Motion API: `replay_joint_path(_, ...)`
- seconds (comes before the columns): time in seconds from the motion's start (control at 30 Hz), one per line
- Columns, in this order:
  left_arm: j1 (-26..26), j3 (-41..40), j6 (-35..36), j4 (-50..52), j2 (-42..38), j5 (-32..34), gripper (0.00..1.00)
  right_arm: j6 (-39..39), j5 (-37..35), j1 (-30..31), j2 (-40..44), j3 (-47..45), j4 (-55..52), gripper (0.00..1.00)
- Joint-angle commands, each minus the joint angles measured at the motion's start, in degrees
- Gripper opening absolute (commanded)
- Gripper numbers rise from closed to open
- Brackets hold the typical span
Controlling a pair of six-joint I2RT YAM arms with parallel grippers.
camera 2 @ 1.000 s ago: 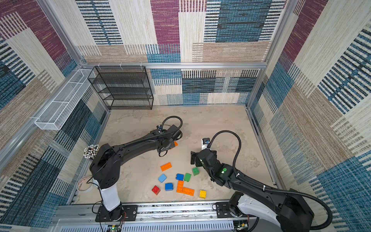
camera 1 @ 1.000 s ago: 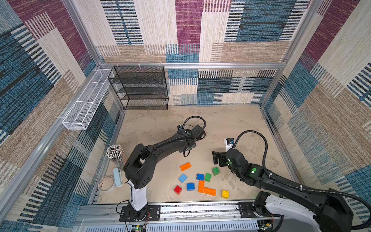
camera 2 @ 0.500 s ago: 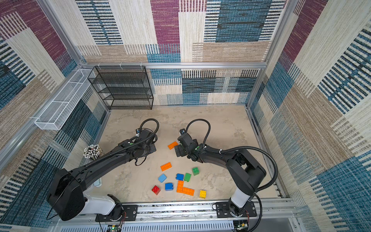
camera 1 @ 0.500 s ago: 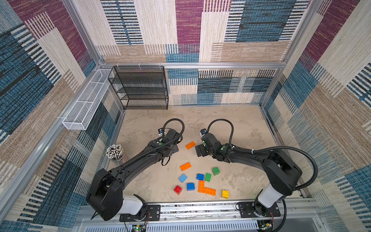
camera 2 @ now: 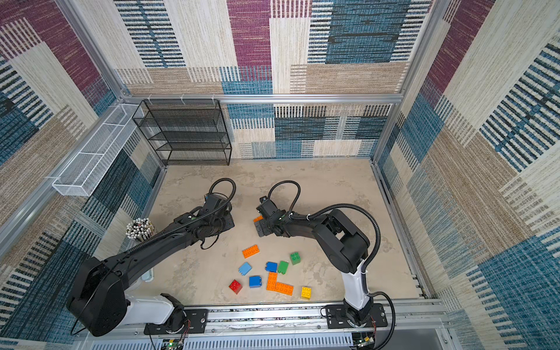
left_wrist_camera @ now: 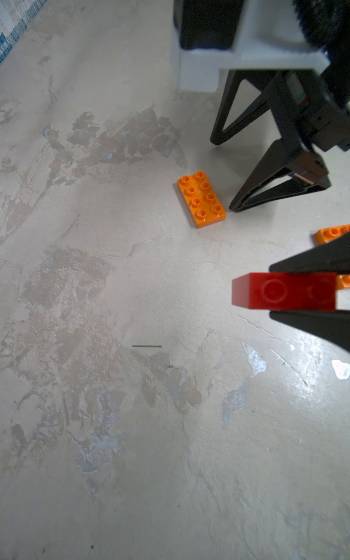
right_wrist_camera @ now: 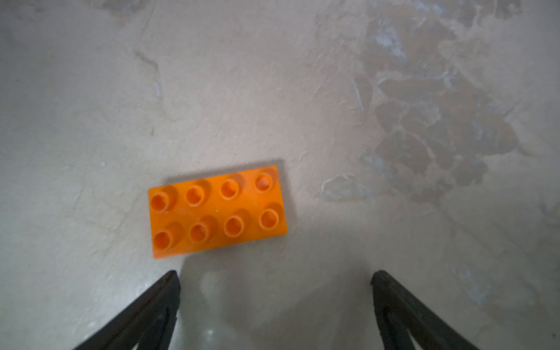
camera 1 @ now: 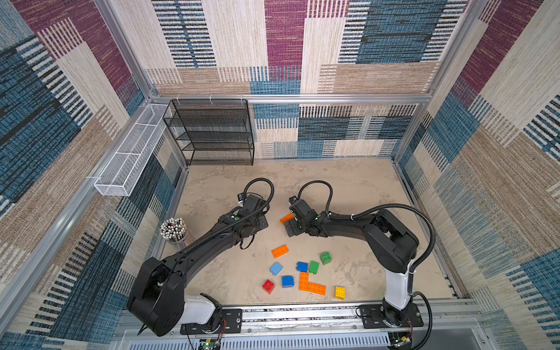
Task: Assemble the letter p with lego
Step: Adjust the lego brick at the center of the board, then assemble the lego brick with the lego brick.
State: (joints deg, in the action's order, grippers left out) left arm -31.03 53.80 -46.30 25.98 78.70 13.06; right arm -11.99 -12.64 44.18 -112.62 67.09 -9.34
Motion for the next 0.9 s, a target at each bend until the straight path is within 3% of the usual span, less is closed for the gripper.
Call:
replay_joint_path(0.0,0.07,0.52,2.32,-1.10,0.56,-1.04,0.00,-0.26,-2.38,0.11,-1.82,1.54,-1.70,1.00)
replay_joint_path(0.3,0.17,4.29,2.91,-0.76,5.61,-3.63,0.00,-0.92,-2.83,0.03,-1.54,3.73,-1.77,1.00)
replay_joint_path(0.53,-1.43,11.69,2.49,1.74,14.16,-4.73,0.00,-1.63,1.38,-0.12,14.94,-6.49,0.24,1.00)
replay_joint_path(0.87,-7.84,23.38,-4.45,9.87,27.08,3.02,0.00,-6.75,-5.03,-1.50,32.22,-19.86,-0.23,1.00)
